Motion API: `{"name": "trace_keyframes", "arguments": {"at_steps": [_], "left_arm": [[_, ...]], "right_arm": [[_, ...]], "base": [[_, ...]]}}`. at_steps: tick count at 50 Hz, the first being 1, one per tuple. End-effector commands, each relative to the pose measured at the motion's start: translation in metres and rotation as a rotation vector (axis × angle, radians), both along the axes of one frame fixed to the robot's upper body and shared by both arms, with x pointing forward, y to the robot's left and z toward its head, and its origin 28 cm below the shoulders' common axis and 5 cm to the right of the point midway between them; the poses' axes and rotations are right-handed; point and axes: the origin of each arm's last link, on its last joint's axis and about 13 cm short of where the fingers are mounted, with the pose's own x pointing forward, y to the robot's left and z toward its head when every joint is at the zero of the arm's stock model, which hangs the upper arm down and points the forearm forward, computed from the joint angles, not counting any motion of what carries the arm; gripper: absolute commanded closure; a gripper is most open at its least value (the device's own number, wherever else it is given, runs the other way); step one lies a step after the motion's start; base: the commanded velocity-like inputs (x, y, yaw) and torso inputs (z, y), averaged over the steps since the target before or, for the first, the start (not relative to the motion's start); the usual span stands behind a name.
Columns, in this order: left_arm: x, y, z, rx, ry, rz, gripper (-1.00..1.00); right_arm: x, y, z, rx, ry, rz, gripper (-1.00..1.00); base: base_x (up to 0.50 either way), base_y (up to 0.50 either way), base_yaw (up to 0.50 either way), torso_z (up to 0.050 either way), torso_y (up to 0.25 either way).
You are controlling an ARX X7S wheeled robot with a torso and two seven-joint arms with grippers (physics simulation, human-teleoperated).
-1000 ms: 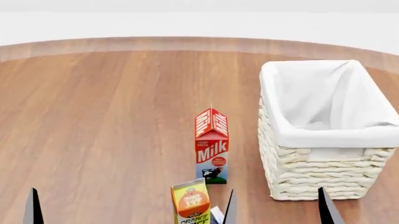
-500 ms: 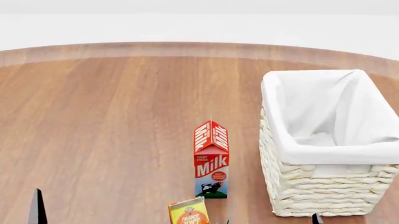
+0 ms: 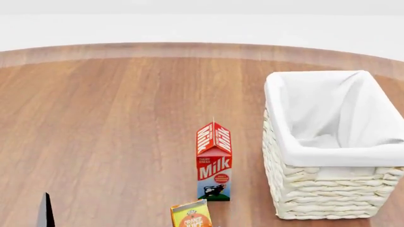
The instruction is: Pick up the tomato sauce, and put it in the basket.
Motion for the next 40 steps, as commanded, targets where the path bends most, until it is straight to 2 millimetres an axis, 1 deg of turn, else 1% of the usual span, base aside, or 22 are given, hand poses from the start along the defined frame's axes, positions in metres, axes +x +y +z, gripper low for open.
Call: {"name": "trace_keyframes", "arguments": {"at_steps": [1,6,17,40], "left_arm": [[0.001,-0.001,-0.001,0.002,0.006,-0.001,-1.00],[0.001,-0.001,-0.001,0.003,0.006,-0.002,-1.00],[0.002,-0.001,-0.002,0.002,0.013,-0.003,-1.00],[0.002,-0.002,-0.003,0.008,0.019,-0.005,-1.00]], "right_arm": [[-0.016,0.001,-0.023,-0.017,0.081,0.001,-1.00],[-0.021,0.002,-0.035,-0.026,0.127,-0.001,-1.00],[-0.021,0.001,-0.051,-0.031,0.191,-0.025,-1.00],[-0.024,0.004,-0.072,-0.026,0.284,-0.030,-1.00]], "base": [[0.00,0.00,0.00,0.000,0.000],[0.00,0.00,0.00,0.000,0.000],[0.00,0.00,0.00,0.000,0.000],[0.00,0.00,0.00,0.000,0.000]]}}
